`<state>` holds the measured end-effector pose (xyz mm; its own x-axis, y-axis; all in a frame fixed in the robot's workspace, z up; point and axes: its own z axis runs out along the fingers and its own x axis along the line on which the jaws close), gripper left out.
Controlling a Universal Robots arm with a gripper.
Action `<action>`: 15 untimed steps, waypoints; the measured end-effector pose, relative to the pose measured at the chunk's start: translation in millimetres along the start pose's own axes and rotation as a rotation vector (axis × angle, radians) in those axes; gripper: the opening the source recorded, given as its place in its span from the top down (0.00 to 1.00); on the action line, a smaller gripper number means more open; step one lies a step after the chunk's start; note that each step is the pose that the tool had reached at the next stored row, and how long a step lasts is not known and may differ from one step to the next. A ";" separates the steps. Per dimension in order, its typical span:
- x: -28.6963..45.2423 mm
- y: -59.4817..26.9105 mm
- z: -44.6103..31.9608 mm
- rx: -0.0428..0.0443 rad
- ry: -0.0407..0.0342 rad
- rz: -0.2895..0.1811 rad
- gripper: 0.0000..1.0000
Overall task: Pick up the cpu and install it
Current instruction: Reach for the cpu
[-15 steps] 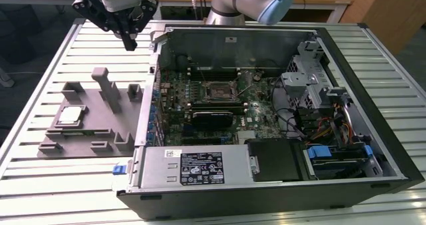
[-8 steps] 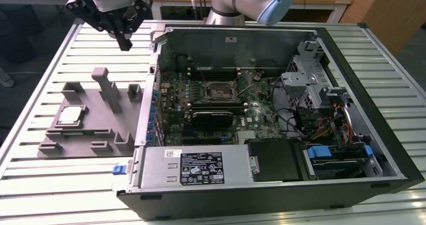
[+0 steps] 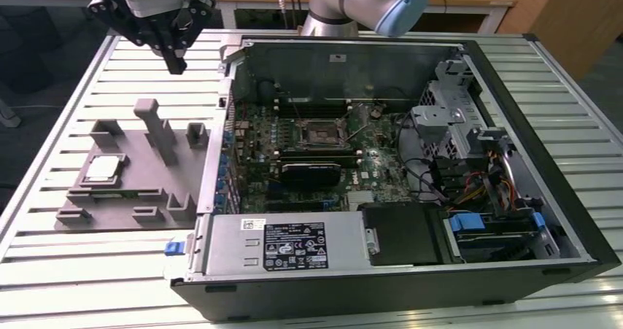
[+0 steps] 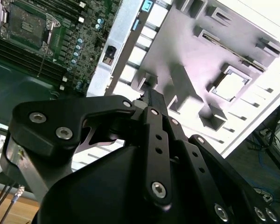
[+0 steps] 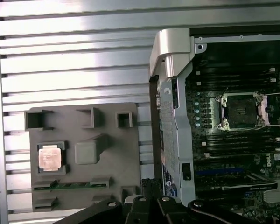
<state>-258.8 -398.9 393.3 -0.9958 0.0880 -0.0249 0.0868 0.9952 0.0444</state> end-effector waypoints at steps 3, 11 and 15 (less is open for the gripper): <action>3.5 -0.3 -0.1 0.0000 0.0000 0.000 0.89; 13.1 -1.1 -0.3 0.0000 -0.0001 0.001 0.89; 17.7 -1.5 -0.5 0.0000 -0.0001 0.002 0.89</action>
<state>-276.6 -398.9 393.3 -0.9956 0.0900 -0.0248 0.0889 0.9951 0.0444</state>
